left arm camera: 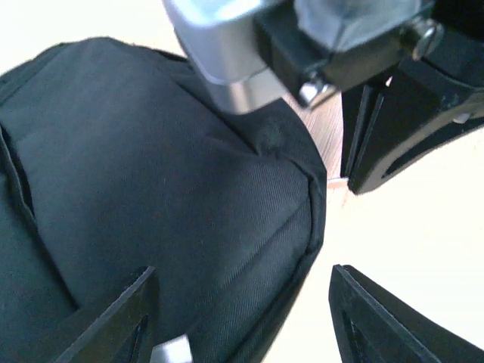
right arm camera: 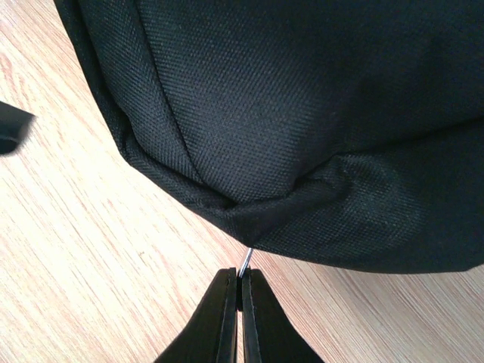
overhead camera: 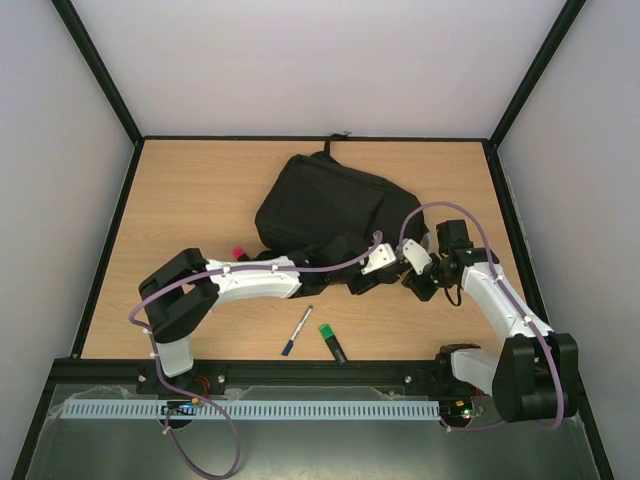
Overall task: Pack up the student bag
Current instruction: Zip the student bag at the center of the board.
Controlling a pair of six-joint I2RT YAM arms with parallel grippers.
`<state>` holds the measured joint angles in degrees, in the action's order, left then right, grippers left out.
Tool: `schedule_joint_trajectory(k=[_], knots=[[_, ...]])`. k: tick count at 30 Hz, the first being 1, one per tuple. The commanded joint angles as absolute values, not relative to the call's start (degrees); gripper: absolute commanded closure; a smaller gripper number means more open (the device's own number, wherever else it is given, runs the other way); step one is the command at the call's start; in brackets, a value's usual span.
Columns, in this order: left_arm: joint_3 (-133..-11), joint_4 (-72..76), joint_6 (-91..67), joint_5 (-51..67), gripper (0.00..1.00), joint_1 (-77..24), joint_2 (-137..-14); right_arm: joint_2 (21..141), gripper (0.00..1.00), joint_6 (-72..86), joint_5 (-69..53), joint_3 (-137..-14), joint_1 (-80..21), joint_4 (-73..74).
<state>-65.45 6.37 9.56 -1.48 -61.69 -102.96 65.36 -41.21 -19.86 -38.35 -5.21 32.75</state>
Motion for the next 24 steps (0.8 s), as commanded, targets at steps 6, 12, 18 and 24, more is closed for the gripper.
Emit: schedule_joint_trajectory(k=[6, 12, 18, 24], knots=[[-69.94, 11.64, 15.73, -1.3, 0.34, -63.6, -108.09, 64.69, 0.99, -42.28, -25.5, -37.97, -2.99, 37.94], [-70.14, 14.55, 17.41, -2.67, 0.36, -63.75, -110.14, 65.57, 0.99, -42.72, -27.19, -38.07, -1.39, 38.46], [-70.7, 15.99, 18.68, -3.78, 0.51, -63.74, -111.95, 66.71, 0.99, -43.04, -27.15, -38.34, -0.32, 38.32], [-70.31, 15.38, 18.28, -3.84, 0.77, -63.64, -112.0, 68.65, 0.99, -44.38, -25.53, -38.66, 1.23, 38.45]])
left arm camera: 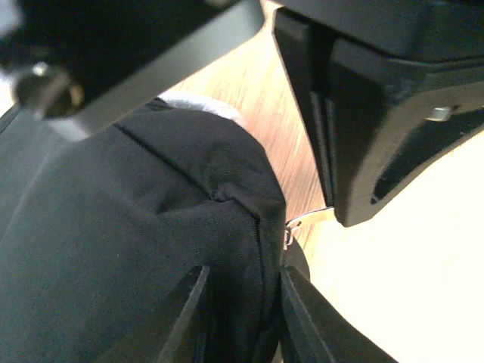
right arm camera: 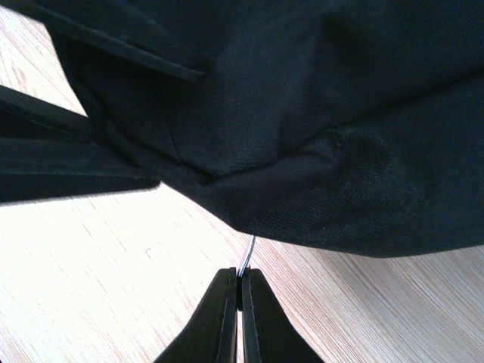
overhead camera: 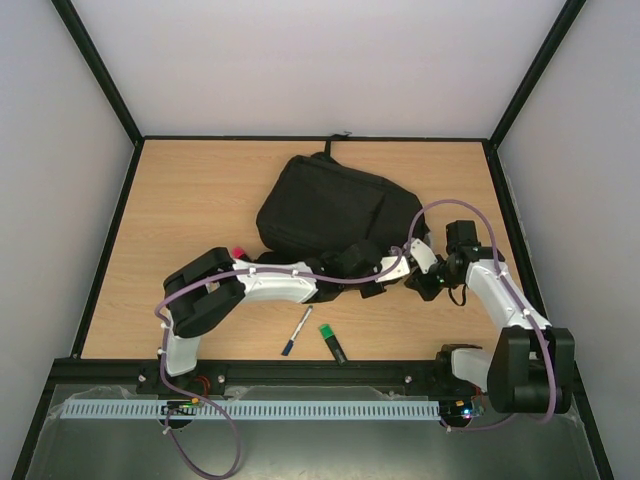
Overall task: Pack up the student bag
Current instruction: Zip the student bag at the center of the board.
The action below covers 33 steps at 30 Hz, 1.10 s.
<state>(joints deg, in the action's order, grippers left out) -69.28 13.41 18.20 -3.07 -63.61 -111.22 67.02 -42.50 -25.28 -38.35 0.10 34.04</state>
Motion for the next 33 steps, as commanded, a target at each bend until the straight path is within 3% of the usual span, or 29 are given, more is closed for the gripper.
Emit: schedule_joint_trajectory(k=[1, 4, 9, 33], knots=[[-69.97, 15.46, 18.14, -4.01, 0.81, -63.62, -111.83, 69.05, 0.99, -44.51, -25.26, -38.63, 1.49, 38.41], [-68.87, 15.79, 17.32, -4.26, 0.89, -63.56, -110.74, 70.33, 0.99, -44.82, -23.94, -38.89, 2.35, 38.21], [-66.57, 15.66, 15.5, -3.28, 0.94, -63.47, -108.18, 72.64, 0.99, -45.55, -21.26, -40.24, 4.41, 36.78], [-50.56, 10.3, 8.57, -5.18, 0.95, -66.29, -93.08, 84.23, 0.99, -43.15, -16.49, -50.21, 8.85, 29.25]])
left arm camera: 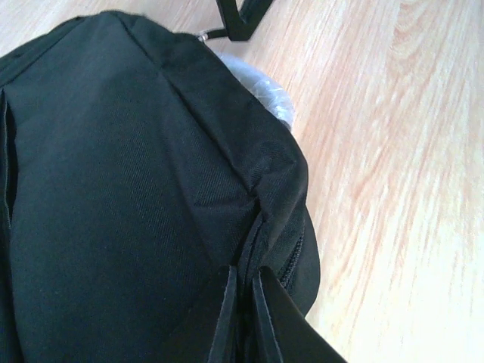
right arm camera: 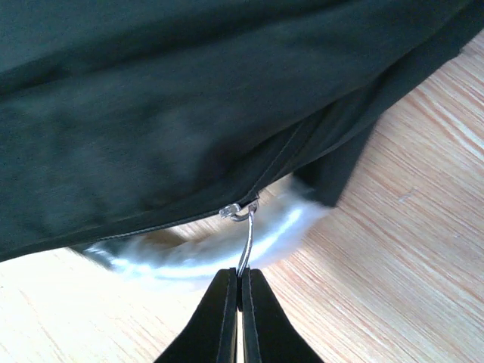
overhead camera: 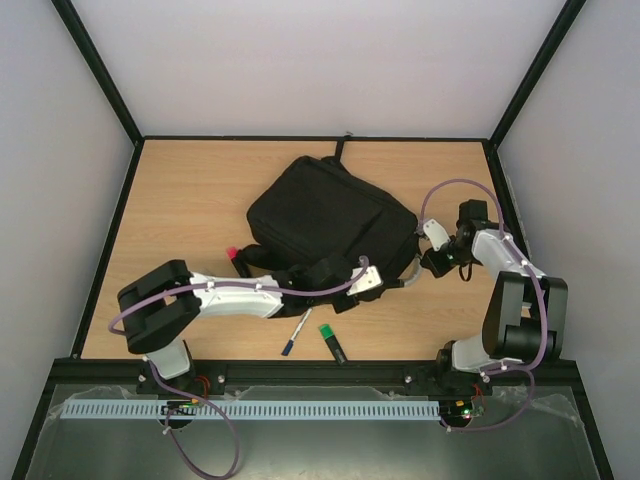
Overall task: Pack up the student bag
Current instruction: Zip the student bag at the center of the board.
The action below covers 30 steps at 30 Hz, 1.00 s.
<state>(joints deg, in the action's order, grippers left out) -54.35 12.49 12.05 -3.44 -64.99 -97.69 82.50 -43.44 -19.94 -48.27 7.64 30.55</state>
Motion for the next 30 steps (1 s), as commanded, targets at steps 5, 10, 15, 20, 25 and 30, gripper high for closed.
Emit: schedule_joint_trajectory(k=[5, 10, 15, 20, 25, 30], knots=[[-45.46, 8.81, 3.77, -6.63, 0.94, -66.85, -87.59, 86.02, 0.99, -43.2, -17.76, -51.54, 8.96, 29.51], [-42.0, 6.7, -4.56, -9.22, 0.6, -66.96, -82.78, 82.86, 0.99, -44.84, -20.21, -49.25, 8.96, 30.39], [-44.47, -3.19, -15.57, -15.17, 0.52, -65.45, -79.95, 77.8, 0.99, -47.13, -20.44, -44.83, 8.96, 30.88], [-46.34, -12.53, -24.14, -18.86, 0.64, -61.81, -79.88, 73.84, 0.99, -48.27, -20.72, -41.22, 8.96, 31.35], [-42.01, -14.3, -35.68, -25.45, 0.91, -56.56, -77.93, 71.94, 0.99, -48.75, -21.16, -39.11, 8.96, 31.42], [-42.52, -9.28, -35.18, -22.2, 0.98, -51.6, -83.09, 70.26, 0.99, -49.57, -21.96, -38.35, 8.88, 32.65]])
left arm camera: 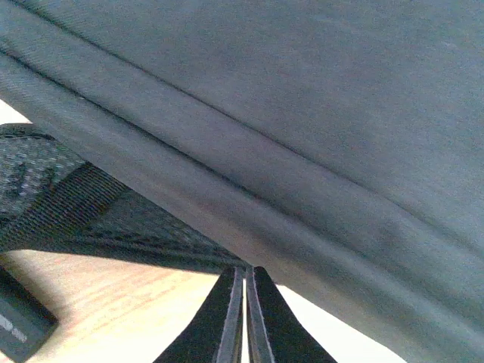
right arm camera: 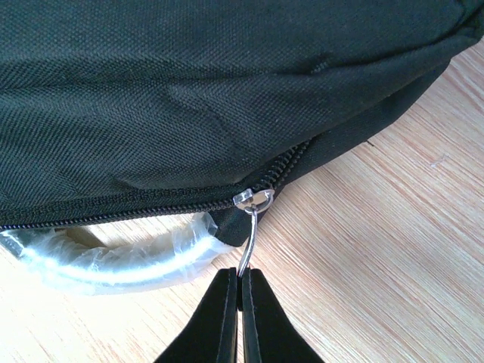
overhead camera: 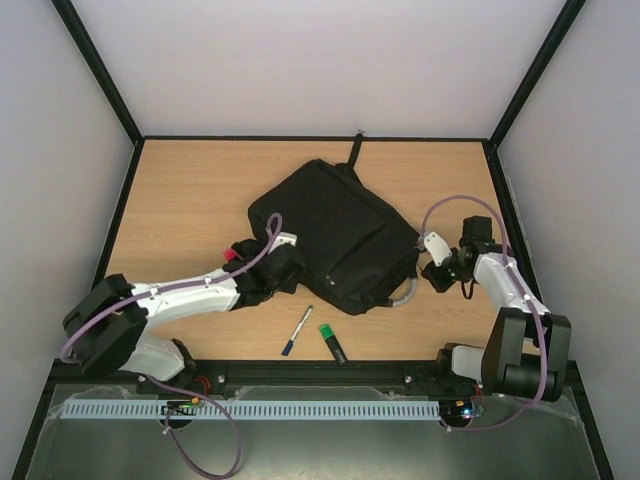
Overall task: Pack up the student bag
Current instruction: Zip the student bag at the center of the board.
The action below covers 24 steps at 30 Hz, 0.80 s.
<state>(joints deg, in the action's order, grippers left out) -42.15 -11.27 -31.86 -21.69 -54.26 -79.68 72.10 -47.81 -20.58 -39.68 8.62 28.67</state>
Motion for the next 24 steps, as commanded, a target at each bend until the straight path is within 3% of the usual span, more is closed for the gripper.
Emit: schedule_joint_trajectory(k=[1, 11, 17, 24], knots=[[-43.43, -6.75, -34.21, -22.03, 0.98, -51.09, -85.06, 69.82, 0.99, -49.99, -22.09, -38.05, 8.76, 32.81], [-63.59, 3.97, -26.74, -20.59, 0.97, -42.85, -105.65, 64.62, 0.99, -45.05, -20.89, -36.79, -2.55, 34.77], [-65.52, 3.21, -25.34, -17.11, 0.67, -38.99, -103.91, 63.83, 0.99, -43.88, -22.07, -36.02, -4.31, 35.47], [-51.97, 10.6, -8.78, -4.99, 0.53, -48.14, -88.09, 65.53, 0.99, -43.22, -21.96, -33.6, -4.22, 34.54]])
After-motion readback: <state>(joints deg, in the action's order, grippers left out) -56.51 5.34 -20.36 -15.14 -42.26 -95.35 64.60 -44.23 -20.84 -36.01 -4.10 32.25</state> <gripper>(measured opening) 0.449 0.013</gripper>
